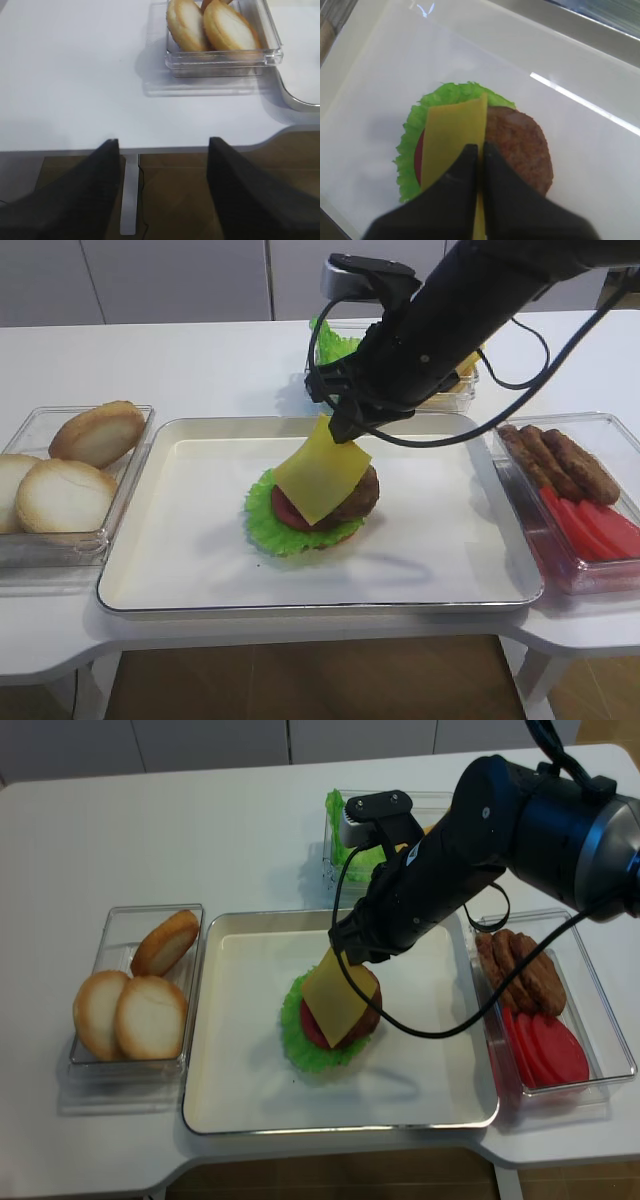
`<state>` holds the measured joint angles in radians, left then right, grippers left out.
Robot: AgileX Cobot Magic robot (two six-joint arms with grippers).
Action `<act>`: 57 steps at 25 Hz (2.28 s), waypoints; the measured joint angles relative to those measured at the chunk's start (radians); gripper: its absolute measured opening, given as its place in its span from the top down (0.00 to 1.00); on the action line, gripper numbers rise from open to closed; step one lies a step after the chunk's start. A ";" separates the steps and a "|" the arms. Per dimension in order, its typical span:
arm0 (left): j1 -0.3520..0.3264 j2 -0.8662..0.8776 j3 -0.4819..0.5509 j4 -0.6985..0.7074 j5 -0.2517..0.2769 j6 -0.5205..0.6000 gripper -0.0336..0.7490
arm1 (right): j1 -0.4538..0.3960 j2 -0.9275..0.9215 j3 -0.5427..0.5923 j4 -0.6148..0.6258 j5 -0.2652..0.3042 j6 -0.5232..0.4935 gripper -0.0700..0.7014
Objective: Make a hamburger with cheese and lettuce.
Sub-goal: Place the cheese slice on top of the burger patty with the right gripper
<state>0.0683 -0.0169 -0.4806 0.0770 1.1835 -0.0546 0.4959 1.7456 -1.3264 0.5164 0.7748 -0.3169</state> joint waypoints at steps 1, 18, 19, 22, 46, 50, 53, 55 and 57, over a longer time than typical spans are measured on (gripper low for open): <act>0.000 0.000 0.000 0.000 0.000 0.000 0.43 | 0.000 0.000 0.000 0.000 0.000 0.000 0.87; 0.000 0.000 0.000 0.000 0.000 0.000 0.43 | 0.000 0.032 0.000 -0.044 -0.020 0.019 0.87; 0.000 0.000 0.000 0.000 0.000 0.000 0.43 | 0.000 0.033 0.000 -0.054 -0.020 0.024 0.87; 0.000 0.000 0.000 0.000 0.000 0.000 0.43 | 0.000 0.033 0.000 -0.078 -0.020 0.032 0.87; 0.000 0.000 0.000 0.000 0.000 0.000 0.43 | 0.000 0.064 0.000 -0.083 0.001 0.055 0.87; 0.000 0.000 0.000 0.000 0.000 0.000 0.43 | 0.000 0.064 0.000 -0.109 0.003 0.081 0.83; 0.000 0.000 0.000 0.000 0.000 0.000 0.43 | 0.000 0.064 0.000 -0.127 0.003 0.094 0.77; 0.000 0.000 0.000 0.000 0.000 0.000 0.43 | 0.000 0.064 0.000 -0.129 0.005 0.100 0.74; 0.000 0.000 0.000 0.000 0.000 0.000 0.43 | 0.000 0.064 0.000 -0.129 0.005 0.102 0.73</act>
<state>0.0683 -0.0169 -0.4806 0.0770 1.1835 -0.0546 0.4959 1.8093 -1.3264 0.3873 0.7802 -0.2151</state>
